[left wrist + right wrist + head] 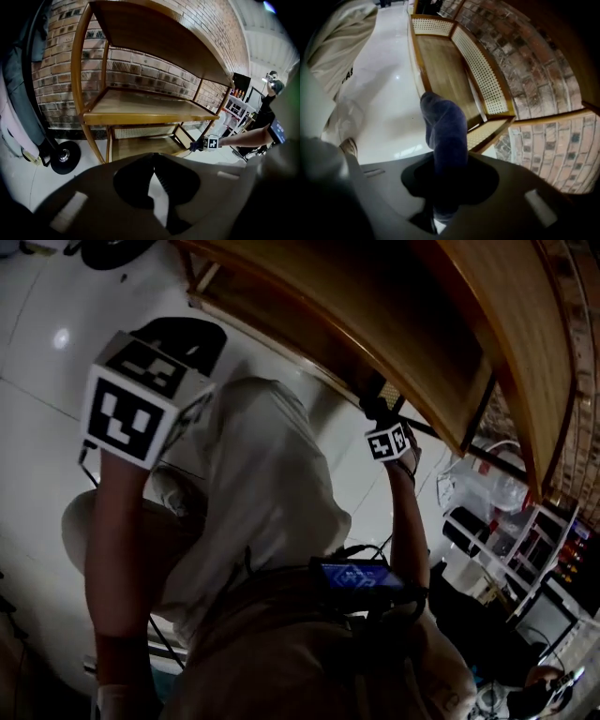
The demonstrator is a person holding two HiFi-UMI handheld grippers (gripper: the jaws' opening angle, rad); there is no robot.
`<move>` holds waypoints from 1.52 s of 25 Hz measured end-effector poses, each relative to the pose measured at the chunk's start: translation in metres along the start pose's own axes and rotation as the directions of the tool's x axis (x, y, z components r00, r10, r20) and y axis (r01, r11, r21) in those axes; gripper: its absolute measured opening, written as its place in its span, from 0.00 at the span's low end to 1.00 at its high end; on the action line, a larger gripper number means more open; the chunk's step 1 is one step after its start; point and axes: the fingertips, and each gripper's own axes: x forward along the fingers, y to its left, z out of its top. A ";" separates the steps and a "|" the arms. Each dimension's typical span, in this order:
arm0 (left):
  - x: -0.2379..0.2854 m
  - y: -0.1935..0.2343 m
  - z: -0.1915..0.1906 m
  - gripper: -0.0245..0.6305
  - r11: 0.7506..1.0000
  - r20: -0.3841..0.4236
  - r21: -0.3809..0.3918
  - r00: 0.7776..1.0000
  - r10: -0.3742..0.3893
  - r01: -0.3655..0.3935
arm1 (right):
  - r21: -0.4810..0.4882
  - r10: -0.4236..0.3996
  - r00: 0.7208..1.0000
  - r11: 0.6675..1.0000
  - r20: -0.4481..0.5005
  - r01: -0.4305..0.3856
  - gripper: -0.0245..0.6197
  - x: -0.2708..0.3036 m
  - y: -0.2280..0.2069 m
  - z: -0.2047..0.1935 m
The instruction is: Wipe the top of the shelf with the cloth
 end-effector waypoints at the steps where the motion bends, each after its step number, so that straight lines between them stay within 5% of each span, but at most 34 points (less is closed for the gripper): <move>1: 0.003 -0.006 0.003 0.04 1.000 0.005 0.007 1.000 -0.007 0.007 | 0.024 0.014 1.000 1.000 0.006 -0.015 0.17 -0.007 0.004 -0.005; 4: 0.010 0.000 0.000 0.04 1.000 -0.007 0.013 1.000 0.021 -0.021 | 0.128 0.175 0.981 0.974 0.086 -0.185 0.17 -0.041 0.050 0.007; 6: -0.005 0.019 0.005 0.04 0.993 0.052 -0.064 0.994 0.099 -0.096 | 0.113 0.266 0.951 0.952 0.159 -0.285 0.17 -0.081 0.082 0.038; 9: -0.057 0.040 0.043 0.04 0.962 0.280 -0.187 0.927 0.249 -0.201 | 0.011 0.329 0.907 0.939 0.263 -0.343 0.17 -0.158 0.103 0.089; 11: -0.079 0.048 0.038 0.04 0.941 0.328 -0.201 0.886 0.328 -0.273 | -0.077 0.366 0.878 0.930 0.308 -0.360 0.17 -0.214 0.110 0.106; 16: -0.119 0.092 -0.063 0.04 0.825 0.240 -0.387 0.819 0.521 -0.412 | -0.213 0.459 0.798 0.889 0.390 -0.407 0.17 -0.358 0.110 0.133; 18: -0.152 0.087 -0.096 0.04 0.765 0.185 -0.471 0.799 0.572 -0.438 | -0.231 0.480 0.766 0.877 0.427 -0.421 0.17 -0.413 0.096 0.141; 20: -0.198 0.067 -0.110 0.04 0.734 0.142 -0.501 0.793 0.592 -0.458 | -0.252 0.477 0.746 0.879 0.465 -0.405 0.17 -0.462 0.083 0.144; 28: -0.368 -0.030 -0.077 0.04 0.734 0.094 -0.532 0.832 0.547 -0.423 | -0.168 0.375 0.706 0.923 0.601 -0.347 0.17 -0.630 0.010 0.157; 31: -0.425 -0.053 -0.032 0.04 0.758 0.113 -0.543 0.863 0.492 -0.360 | -0.081 0.301 0.692 0.940 0.656 -0.332 0.17 -0.694 -0.031 0.160; 35: -0.481 -0.051 0.021 0.04 0.765 0.143 -0.571 0.881 0.452 -0.299 | 0.029 0.196 0.624 0.943 0.756 -0.331 0.17 -0.777 -0.089 0.181; 38: -0.502 -0.045 0.074 0.04 0.826 0.179 -0.490 0.894 0.410 -0.280 | 0.114 0.105 0.569 0.935 0.815 -0.335 0.17 -0.823 -0.130 0.193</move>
